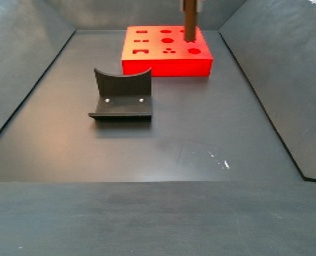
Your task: Insert the hexagon object.
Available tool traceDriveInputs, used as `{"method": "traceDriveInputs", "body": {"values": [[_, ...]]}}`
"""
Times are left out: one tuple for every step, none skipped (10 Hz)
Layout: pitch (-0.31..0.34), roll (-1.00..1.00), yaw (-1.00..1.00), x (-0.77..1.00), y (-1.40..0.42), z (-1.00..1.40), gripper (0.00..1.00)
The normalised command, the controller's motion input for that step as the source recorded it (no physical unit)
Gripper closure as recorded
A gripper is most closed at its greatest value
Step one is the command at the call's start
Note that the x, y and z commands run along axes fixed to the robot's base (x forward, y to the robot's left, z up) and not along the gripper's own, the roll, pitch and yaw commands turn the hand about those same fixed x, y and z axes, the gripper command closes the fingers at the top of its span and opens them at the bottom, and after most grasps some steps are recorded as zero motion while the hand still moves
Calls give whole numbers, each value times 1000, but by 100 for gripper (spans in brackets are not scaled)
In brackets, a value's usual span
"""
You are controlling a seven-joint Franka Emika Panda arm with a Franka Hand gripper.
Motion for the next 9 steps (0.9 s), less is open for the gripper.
{"method": "traceDriveInputs", "body": {"values": [[-500,-400,0,-269,240,54,100],[-500,-327,0,0,60,0,100],[-441,-137,0,-306,126,-134,100],[0,86,-157,0,0,0,100],[194,381,-274,249,-83,-51,100],[274,380,-417,0,0,-49,100],[291,370,-426,3,-14,-40,100],[300,371,-429,0,-6,-17,100],[263,213,-363,63,-20,-106,100]]}}
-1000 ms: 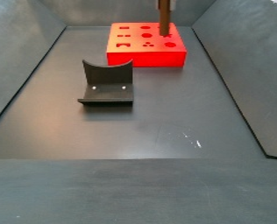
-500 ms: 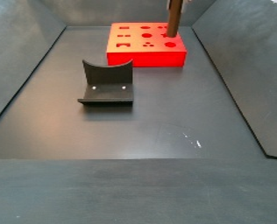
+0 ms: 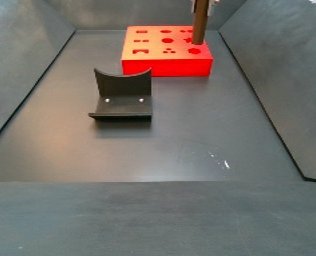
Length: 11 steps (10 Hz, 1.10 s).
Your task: Insert the hexagon object.
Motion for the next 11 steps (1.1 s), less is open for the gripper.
{"method": "traceDriveInputs", "body": {"values": [[76,14,-129,66,-131,-183,100],[40,0,-20,49,-149,-129,100],[50,-6,0,111,-77,-180,100],[13,-71,0,17,0,-254,100],[9,-121,0,26,0,-291,100],[9,-147,0,54,29,-326,100],[0,-154,3,43,46,-366,100],[0,-164,26,191,37,-303,100],[11,-137,11,309,20,-254,100],[90,-40,23,280,0,-337,100],[107,0,14,71,0,-363,100]]}}
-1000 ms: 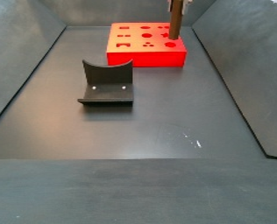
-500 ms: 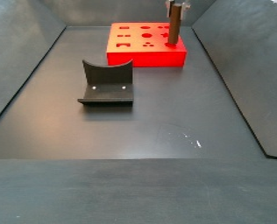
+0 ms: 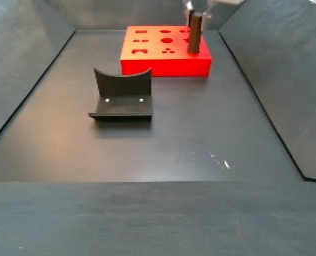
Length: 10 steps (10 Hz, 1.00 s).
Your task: Insert the hexagon object.
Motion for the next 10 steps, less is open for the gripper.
{"method": "traceDriveInputs", "body": {"values": [[71,-61,0,0,0,-534,100],[99,-136,0,-106,34,-806,100],[114,-83,0,-129,154,-877,100],[110,-111,-20,-146,160,-860,100],[27,-214,0,0,0,-743,100],[26,-216,0,0,0,-740,100],[27,-196,0,0,0,-780,100],[27,-213,-46,-14,0,-751,100],[27,-244,-77,-40,0,-680,100],[0,-257,0,-137,0,-634,100]]}}
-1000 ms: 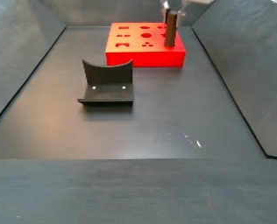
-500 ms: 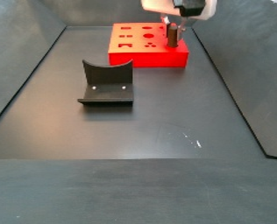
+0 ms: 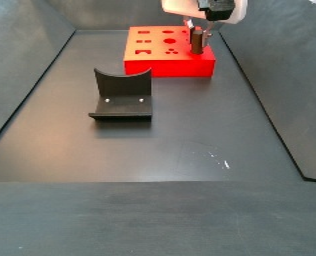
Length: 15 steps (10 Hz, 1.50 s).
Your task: Insert the hexagon object.
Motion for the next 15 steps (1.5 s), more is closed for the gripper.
{"method": "traceDriveInputs", "body": {"values": [[27,0,0,6,0,0,100],[-71,-80,0,0,-6,-57,100],[233,-284,-154,271,126,-360,100],[243,-424,-177,403,186,-94,100],[216,-426,-163,449,171,-106,100],[101,-346,0,166,0,-331,100],[106,-261,6,0,17,-534,100],[36,-170,0,0,0,-294,100],[0,20,0,0,-180,0,100],[60,130,0,0,-134,-129,100],[31,51,0,0,-17,-586,100],[0,-70,-103,0,0,-1000,100],[0,-49,-180,0,29,-1000,100],[0,0,-114,0,137,-1000,100],[0,0,-86,6,103,-1000,100]]}}
